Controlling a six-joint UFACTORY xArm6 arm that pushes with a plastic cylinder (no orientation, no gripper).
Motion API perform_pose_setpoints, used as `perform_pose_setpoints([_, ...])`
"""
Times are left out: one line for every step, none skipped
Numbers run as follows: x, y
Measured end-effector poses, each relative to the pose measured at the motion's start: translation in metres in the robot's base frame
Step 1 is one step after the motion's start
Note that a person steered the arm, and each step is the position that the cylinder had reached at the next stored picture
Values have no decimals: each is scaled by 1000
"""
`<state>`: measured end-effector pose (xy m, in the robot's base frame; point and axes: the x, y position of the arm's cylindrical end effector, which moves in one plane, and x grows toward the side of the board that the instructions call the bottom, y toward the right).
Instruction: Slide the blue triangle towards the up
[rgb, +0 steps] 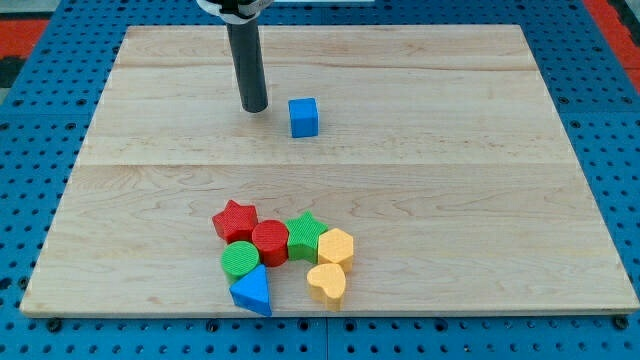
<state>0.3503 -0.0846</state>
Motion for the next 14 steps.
perform_pose_setpoints([2,0])
perform_pose_setpoints([-27,-1])
perform_pose_setpoints([-101,26])
perform_pose_setpoints([-95,121])
perform_pose_setpoints([-35,227])
perform_pose_setpoints([62,287])
perform_pose_setpoints([167,285])
perform_pose_setpoints([263,243])
perform_pose_setpoints([269,235])
perform_pose_setpoints([268,211])
perform_pose_setpoints([268,159])
perform_pose_setpoints([268,62])
perform_pose_setpoints([268,-23])
perform_pose_setpoints([262,-49])
